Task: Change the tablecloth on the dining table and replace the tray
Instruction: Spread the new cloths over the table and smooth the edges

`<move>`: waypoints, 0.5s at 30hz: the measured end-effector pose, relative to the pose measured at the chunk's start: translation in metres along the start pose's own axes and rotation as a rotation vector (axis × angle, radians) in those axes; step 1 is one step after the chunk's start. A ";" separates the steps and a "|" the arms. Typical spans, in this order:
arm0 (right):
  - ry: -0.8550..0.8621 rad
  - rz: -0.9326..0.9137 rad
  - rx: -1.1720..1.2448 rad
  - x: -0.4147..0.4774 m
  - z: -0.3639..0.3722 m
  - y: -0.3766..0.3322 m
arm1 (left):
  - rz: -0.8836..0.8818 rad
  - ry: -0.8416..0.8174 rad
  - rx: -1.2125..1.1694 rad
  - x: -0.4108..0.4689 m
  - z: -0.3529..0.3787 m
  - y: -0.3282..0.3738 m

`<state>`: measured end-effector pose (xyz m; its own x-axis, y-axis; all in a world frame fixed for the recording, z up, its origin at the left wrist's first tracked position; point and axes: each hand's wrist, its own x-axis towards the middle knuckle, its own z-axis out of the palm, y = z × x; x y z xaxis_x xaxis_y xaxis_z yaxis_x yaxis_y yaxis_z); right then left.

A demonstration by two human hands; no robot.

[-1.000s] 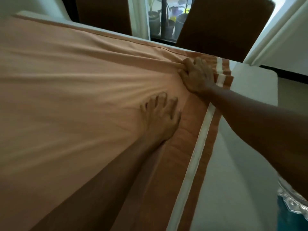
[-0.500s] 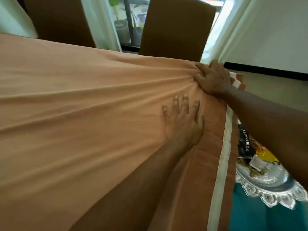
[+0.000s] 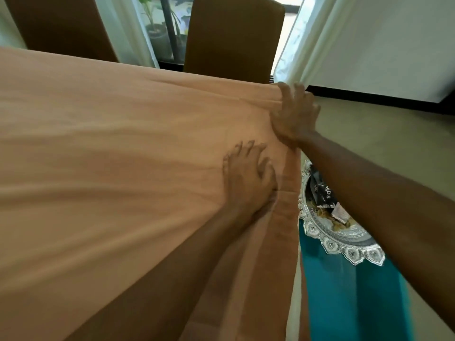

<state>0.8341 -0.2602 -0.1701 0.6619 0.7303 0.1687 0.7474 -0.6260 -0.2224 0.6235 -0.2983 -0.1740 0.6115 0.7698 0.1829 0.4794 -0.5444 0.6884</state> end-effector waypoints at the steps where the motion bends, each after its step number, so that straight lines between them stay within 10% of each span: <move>1: 0.010 -0.026 0.018 -0.007 -0.001 -0.012 | 0.002 0.022 0.022 -0.002 -0.010 -0.004; 7: -0.179 -0.038 0.024 -0.024 0.025 -0.041 | 0.091 -0.287 0.446 -0.018 -0.022 -0.028; 15: -0.189 0.031 0.059 0.001 0.026 -0.012 | 0.124 -0.243 0.559 -0.019 0.018 -0.006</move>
<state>0.8241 -0.2453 -0.1922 0.6577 0.7530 -0.0213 0.7187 -0.6357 -0.2817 0.6205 -0.3151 -0.1941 0.7784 0.6272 0.0275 0.6121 -0.7679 0.1887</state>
